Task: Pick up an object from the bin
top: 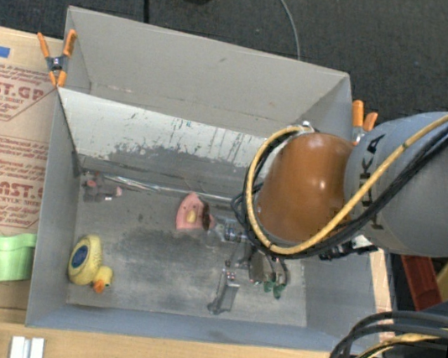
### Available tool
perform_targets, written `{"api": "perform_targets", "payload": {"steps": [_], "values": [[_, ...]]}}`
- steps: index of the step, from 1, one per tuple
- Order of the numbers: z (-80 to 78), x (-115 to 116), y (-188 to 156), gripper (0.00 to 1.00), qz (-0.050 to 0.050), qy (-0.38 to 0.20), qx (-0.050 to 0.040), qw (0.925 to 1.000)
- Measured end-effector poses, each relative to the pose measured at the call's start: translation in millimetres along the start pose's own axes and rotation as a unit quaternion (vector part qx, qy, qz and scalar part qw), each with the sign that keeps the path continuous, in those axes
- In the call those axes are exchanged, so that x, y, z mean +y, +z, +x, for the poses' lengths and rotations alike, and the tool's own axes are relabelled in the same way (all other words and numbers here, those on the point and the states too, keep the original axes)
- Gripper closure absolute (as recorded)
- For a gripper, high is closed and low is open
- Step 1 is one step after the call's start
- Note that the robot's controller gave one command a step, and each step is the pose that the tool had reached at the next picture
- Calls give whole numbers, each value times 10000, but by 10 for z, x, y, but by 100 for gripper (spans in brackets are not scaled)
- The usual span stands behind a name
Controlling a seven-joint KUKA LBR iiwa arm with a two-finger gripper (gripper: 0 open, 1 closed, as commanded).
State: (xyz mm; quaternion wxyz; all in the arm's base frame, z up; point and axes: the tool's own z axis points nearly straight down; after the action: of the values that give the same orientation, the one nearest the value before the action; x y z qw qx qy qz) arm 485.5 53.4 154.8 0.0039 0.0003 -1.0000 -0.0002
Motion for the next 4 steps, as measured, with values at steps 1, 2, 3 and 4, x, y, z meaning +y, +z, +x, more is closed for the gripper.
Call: {"api": "perform_targets", "payload": {"steps": [1, 2, 3, 4], "values": [[-14, -1, -42, 0, -3, 2, -36, 10000], [-307, 121, 72, 0, -1, 102, -27, 9999], [-706, 306, 30, 0, -3, -22, -24, 10000], [-896, -18, 153, 0, -23, 330, -50, 9994]]}}
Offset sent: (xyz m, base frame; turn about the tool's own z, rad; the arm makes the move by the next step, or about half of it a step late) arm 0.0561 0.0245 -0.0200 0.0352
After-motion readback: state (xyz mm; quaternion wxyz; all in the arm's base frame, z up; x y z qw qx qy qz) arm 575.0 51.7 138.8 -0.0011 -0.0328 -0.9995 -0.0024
